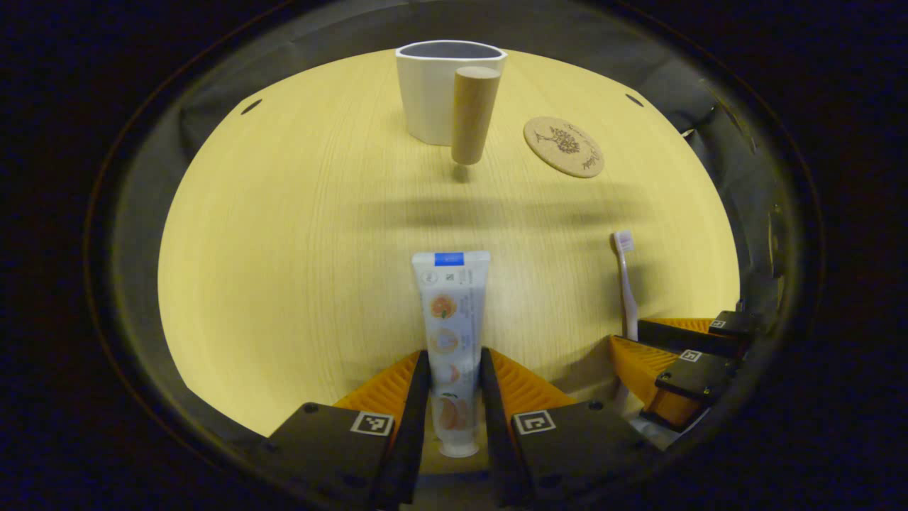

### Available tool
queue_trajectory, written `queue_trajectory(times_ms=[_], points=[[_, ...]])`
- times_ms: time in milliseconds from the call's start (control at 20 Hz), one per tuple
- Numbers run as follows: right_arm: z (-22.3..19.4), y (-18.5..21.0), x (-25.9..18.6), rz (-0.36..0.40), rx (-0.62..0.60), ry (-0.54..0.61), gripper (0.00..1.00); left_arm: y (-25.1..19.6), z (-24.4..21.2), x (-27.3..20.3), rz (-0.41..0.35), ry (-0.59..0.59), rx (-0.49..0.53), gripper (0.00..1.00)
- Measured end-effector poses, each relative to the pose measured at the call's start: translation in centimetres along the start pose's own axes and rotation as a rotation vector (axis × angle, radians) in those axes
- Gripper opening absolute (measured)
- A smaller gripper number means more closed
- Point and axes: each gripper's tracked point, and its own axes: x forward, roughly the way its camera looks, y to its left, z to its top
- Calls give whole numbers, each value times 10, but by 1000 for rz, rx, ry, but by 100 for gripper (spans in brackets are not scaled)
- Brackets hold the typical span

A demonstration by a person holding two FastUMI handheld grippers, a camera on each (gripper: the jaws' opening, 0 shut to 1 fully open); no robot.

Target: Put the toothbrush and toothpaste on the desktop into the cup, then pick up the cup and place it on the coaster on the desktop.

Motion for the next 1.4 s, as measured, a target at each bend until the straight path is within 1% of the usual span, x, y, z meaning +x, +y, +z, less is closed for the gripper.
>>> queue_trajectory(times_ms=[50, 100, 150, 200, 300, 350, 400, 550, 600, 750, 900, 950, 1100, 1250, 1400], points=[[-1, -1, -8, 6, 44, 11, 43, 0, 0, -3, -2, -3, 10, 45], [-5, 2, -4, 15, 51, 30, 10, 0, 0, -2, 1, -7, 24, 43], [0, 2, -2, 25, 55, 17, 12, -1, 1, -2, -1, -20, 13, 42], [-1, 1, -2, 35, 58, 22, 12, 0, 0, -3, -5, -18, 26, 34], [-2, 1, -2, 52, 57, 24, 12, 1, 1, -2, -14, -20, 33, 35], [0, -3, -3, 43, 83, -2, 12, 2, 3, -4, -9, -26, 18, 34], [0, 1, -1, 60, 96, 15, 6, 0, 1, -3, -20, -29, 11, 28], [1, 0, -3, 76, 100, 0, 5, 0, 8, -3, -48, -52, -8, 27], [0, 0, -3, 80, 94, -2, 6, 0, 4, -6, -59, -52, -11, 23], [2, 3, -5, 110, 92, -12, 6, 2, 4, -7, -75, -64, -40, 23], [9, 7, -17, 136, 98, -58, 5, 2, 1, -13, -81, -81, -67, 22], [12, 9, -21, 151, 101, -78, 6, 2, 3, -15, -81, -97, -75, 23], [21, 12, -34, 179, 101, -136, 5, 3, 11, -27, -76, -156, -96, 22], [30, 14, -49, 209, 80, -218, 5, 7, 20, -44, -82, -224, -131, 23], [39, 17, -63, 230, 51, -287, 5, 12, 29, -60, -84, -294, -159, 22]])
